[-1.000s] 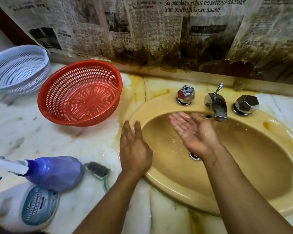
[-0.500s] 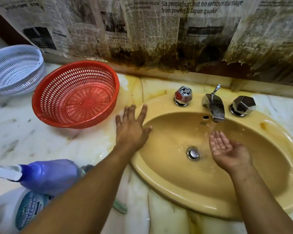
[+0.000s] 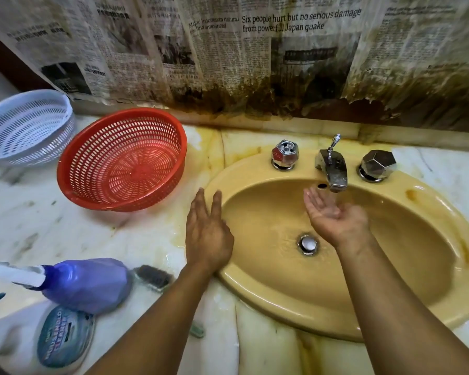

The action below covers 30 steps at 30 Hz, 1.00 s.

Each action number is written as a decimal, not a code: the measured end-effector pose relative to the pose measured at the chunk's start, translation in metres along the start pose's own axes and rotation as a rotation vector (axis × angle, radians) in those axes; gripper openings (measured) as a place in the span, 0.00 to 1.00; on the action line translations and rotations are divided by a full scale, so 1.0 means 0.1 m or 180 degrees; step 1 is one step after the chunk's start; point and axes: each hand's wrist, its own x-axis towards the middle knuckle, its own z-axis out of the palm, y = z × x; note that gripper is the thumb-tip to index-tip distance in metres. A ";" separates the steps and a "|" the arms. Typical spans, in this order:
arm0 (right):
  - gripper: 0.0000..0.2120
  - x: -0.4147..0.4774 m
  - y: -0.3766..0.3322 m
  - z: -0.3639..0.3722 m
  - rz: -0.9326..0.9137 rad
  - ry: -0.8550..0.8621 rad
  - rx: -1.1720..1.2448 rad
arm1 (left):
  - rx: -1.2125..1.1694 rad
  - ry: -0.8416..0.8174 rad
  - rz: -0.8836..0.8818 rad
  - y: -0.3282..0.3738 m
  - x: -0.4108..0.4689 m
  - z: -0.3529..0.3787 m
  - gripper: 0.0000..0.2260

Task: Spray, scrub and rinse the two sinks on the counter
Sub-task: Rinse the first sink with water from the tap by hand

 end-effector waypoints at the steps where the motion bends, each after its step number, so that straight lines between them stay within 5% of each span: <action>1: 0.24 -0.03 0.01 0.08 0.0033 -0.0145 0.0004 | -0.0020 0.0010 -0.0037 0.01 0.00 0.00 0.31; 4: 0.23 -0.13 0.01 0.25 0.0015 -0.0337 0.0099 | -0.0041 0.0068 -0.0046 0.03 0.00 0.00 0.31; 9: 0.22 -0.01 -0.06 0.03 0.0011 0.0145 -0.0041 | -0.0016 0.0130 -0.0033 0.02 0.00 0.00 0.31; 16: 0.26 -0.09 -0.06 0.31 0.0096 -0.0243 0.0213 | -0.0040 0.0171 -0.0001 -0.01 0.02 0.02 0.32; 21: 0.21 0.03 0.14 0.03 0.0143 0.0031 -0.0368 | -0.0120 0.0166 -0.0011 -0.01 0.02 0.01 0.32; 26: 0.22 0.05 0.61 0.31 0.0527 -0.0583 -0.1399 | -0.0167 0.0073 0.0012 -0.04 0.10 -0.02 0.33; 30: 0.21 0.05 0.40 0.07 0.0245 -0.0057 -0.1089 | -0.0224 0.0045 0.0030 -0.05 0.11 -0.03 0.33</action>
